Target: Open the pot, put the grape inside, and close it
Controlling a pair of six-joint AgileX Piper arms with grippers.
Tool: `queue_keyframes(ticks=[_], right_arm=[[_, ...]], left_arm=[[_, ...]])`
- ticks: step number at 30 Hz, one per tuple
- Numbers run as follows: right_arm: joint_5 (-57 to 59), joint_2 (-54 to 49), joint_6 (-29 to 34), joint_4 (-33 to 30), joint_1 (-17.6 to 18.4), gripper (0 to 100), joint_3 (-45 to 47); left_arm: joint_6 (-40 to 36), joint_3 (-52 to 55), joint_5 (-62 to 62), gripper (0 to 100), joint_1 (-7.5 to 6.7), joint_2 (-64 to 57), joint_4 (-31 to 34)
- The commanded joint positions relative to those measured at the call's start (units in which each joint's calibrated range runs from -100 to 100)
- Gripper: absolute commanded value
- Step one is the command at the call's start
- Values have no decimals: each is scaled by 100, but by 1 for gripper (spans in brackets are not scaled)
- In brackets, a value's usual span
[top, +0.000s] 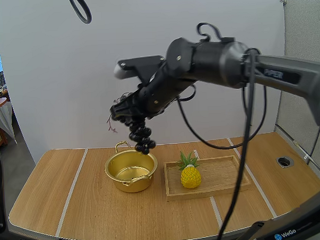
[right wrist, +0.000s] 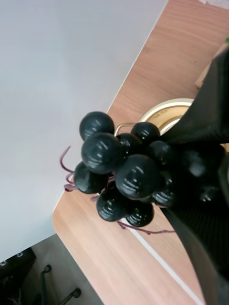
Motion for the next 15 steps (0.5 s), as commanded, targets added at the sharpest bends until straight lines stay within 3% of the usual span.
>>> queue_keyframes(ticks=[1, 15], right_arm=[[-811, 418, 8, -195, 65, 0, -68], [-2561, 2088, -25, -426, 65, 0, -75]], left_arm=[[-43, -42, -201, 0, -12, -3, 48], [-43, -42, -201, 0, -12, -3, 48]])
